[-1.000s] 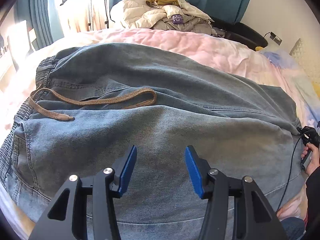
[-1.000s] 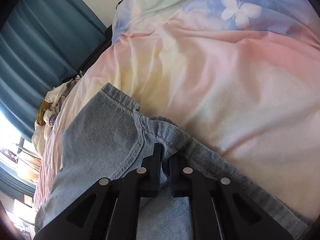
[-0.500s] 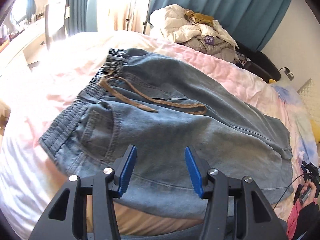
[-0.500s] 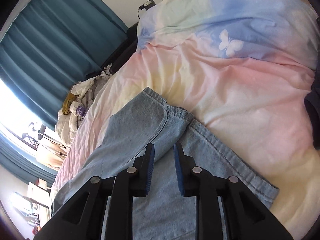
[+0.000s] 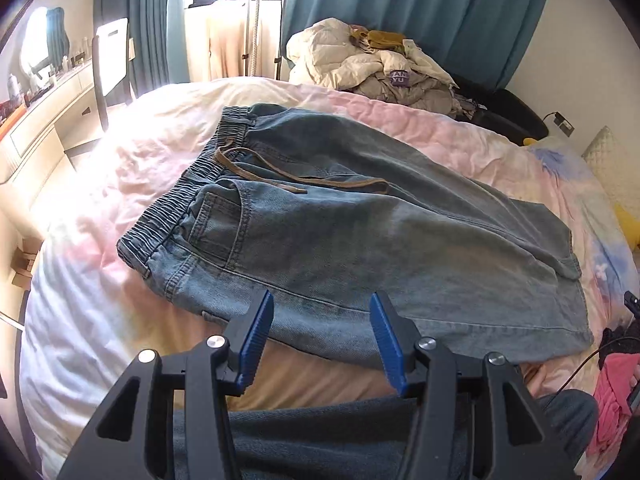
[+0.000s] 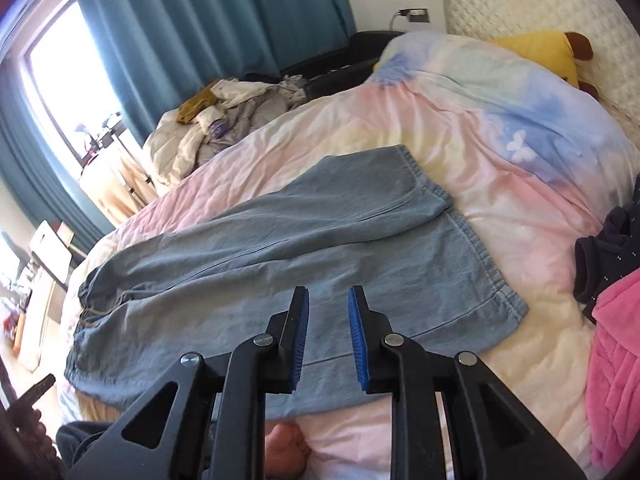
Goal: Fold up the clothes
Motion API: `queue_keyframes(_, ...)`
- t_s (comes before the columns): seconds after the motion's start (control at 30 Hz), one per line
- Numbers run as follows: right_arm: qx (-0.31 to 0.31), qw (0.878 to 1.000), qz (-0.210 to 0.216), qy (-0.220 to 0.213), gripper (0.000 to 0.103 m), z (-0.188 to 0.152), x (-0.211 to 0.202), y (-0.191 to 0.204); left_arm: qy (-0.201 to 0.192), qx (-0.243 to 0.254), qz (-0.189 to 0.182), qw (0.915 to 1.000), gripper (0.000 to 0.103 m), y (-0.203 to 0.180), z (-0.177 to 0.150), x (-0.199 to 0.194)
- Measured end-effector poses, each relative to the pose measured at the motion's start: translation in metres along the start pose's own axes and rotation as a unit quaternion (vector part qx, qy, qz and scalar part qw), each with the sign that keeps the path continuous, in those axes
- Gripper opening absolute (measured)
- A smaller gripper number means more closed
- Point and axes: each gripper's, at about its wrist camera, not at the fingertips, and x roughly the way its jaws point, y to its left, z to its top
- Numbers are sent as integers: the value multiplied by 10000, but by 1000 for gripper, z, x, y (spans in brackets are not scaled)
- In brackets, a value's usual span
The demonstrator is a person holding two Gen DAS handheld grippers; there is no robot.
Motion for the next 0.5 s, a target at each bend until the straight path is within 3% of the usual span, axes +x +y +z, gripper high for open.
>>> queue_keyframes(0.27,-902,9938,652,42,20,-49,-26,108,-44,347,-12,9994,52,-39,-19,-12)
queue_keyframes(0.5,-1449,9872,666,98,21,-87,-23,152,-50,610,-45,9981,52,-72,-34,-18)
